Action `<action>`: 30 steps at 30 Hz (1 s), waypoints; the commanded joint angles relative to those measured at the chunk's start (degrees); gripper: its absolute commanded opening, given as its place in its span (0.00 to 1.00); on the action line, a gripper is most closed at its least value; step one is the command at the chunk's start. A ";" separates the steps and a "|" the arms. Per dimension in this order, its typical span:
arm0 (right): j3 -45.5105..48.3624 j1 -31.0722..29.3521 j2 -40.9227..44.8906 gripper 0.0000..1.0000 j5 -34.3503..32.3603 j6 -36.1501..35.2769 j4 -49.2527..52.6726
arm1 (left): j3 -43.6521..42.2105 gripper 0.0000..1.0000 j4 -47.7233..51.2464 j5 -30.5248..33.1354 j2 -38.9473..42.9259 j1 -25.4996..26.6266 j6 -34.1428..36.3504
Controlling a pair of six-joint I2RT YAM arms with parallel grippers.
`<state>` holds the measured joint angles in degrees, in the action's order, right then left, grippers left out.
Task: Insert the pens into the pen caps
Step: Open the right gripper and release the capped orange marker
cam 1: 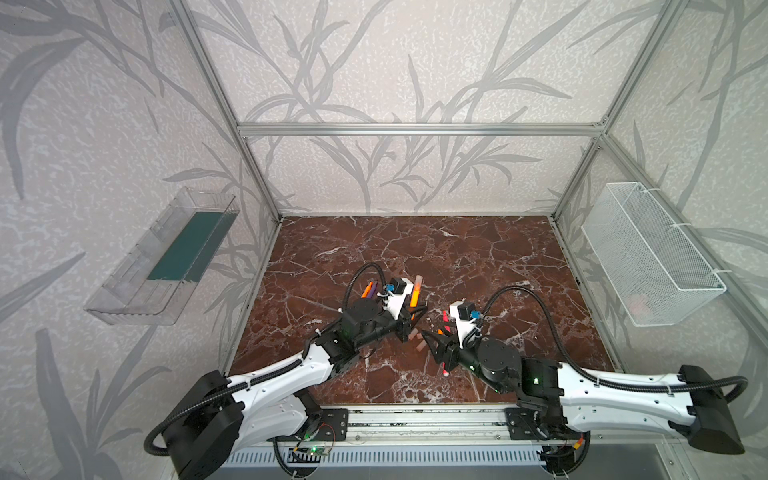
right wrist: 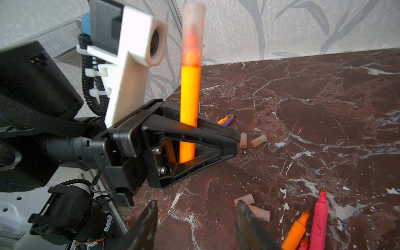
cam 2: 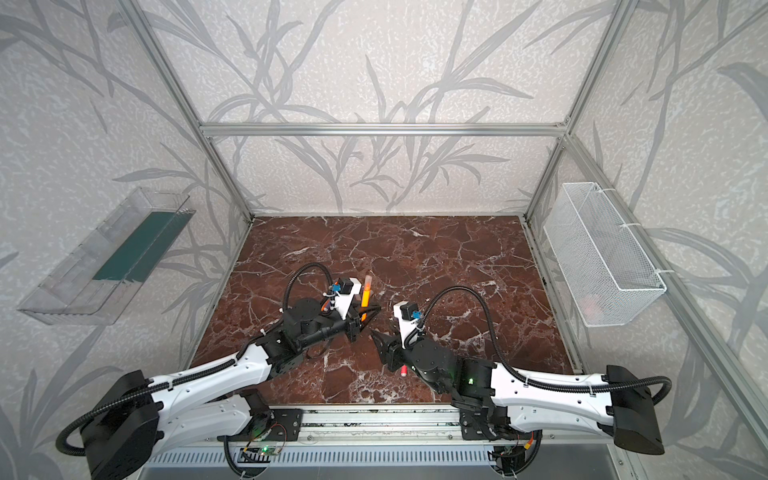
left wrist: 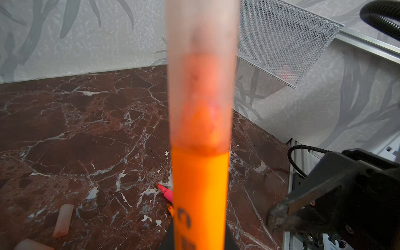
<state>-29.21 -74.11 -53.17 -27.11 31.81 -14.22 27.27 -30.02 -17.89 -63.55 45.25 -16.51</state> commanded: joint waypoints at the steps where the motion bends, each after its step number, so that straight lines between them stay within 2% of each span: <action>1: 0.73 -0.23 1.31 0.61 -0.87 -2.14 -1.16 | -0.37 0.00 -4.02 -1.04 -0.35 0.02 -1.32; 4: 0.65 -0.23 0.67 0.64 -0.30 -2.94 -3.18 | -0.55 0.00 -4.59 -2.28 -0.35 0.01 -1.75; 17: -3.20 1.45 -1.24 0.66 -0.78 -6.96 -6.95 | -2.76 0.00 -7.54 -4.86 -1.33 1.38 -2.25; 25: -6.70 6.31 -9.20 0.65 2.26 -5.38 -9.42 | -3.64 0.00 -8.97 -5.94 -1.01 3.73 -1.18; 30: -8.44 8.09 -13.50 0.61 4.57 -4.14 -10.06 | -3.69 0.00 -8.74 -6.63 -0.94 5.06 -0.29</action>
<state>-35.70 -66.32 -64.99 -24.58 27.14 -23.20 23.77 -35.83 -22.92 -64.75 49.56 -17.85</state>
